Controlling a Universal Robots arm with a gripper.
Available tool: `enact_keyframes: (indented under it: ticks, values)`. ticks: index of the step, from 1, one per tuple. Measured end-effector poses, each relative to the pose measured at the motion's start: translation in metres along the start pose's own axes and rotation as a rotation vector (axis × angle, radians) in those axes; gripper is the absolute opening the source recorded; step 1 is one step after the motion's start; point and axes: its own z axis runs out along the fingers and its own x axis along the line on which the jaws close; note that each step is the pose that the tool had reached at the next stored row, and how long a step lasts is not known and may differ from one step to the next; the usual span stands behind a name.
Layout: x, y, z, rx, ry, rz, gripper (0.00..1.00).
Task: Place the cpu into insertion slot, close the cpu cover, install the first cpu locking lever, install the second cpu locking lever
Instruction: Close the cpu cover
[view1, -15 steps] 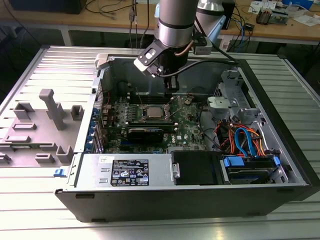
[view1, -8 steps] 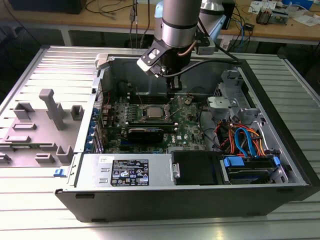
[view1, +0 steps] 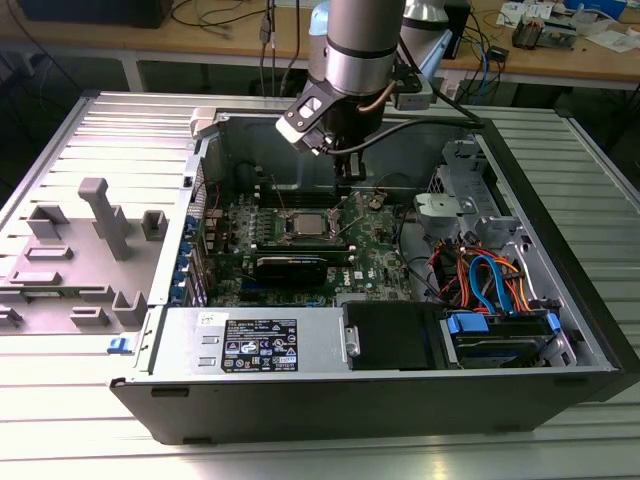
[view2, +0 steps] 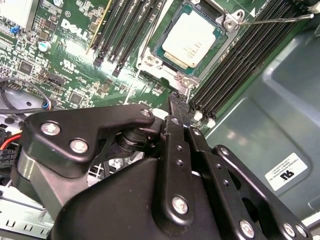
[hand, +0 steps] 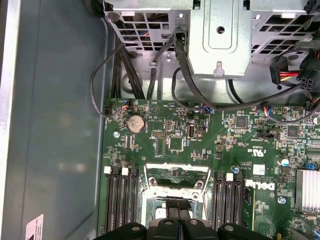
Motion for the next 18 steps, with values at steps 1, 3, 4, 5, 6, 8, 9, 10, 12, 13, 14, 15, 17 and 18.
enact_keyframes:
  ticks: [1,3,4,5,6,8,9,10,12,13,14,15,17,18]
  values:
    - [0.0,0.0002,0.0,0.0,0.0,0.0,0.11]
    - [0.0,0.0008,0.0,0.0,0.0,0.0,0.11]
    - [-0.0001,0.0011,0.0,0.0,0.0001,0.0,0.11]
    - [-0.0001,0.0014,0.0,0.0,0.0,0.0,0.11]
    - [-0.0001,0.0021,0.0,0.0,0.0,0.0,0.11]
    - [-0.0003,0.0048,0.0001,0.0001,0.0,0.0,0.11]
    - [-0.0004,0.0061,0.0001,0.0,0.0,0.0,0.11]
    - [-0.0004,0.0074,0.0001,0.0,0.0,0.0,0.11]
    - [-0.0008,0.0127,0.0002,0.0,0.0,0.0,0.11]
    - [-0.0008,0.0138,0.0002,0.0,0.0,0.0,0.11]
    - [-0.0009,0.0147,0.0002,0.0,0.0,0.0,0.11]
    - [-0.0009,0.0158,0.0002,0.0,0.0,0.0,0.11]
    - [-0.001,0.0171,0.0003,0.0001,0.0,0.0,0.11]
    - [-0.001,0.0177,0.0003,0.0001,0.0,0.0,0.11]
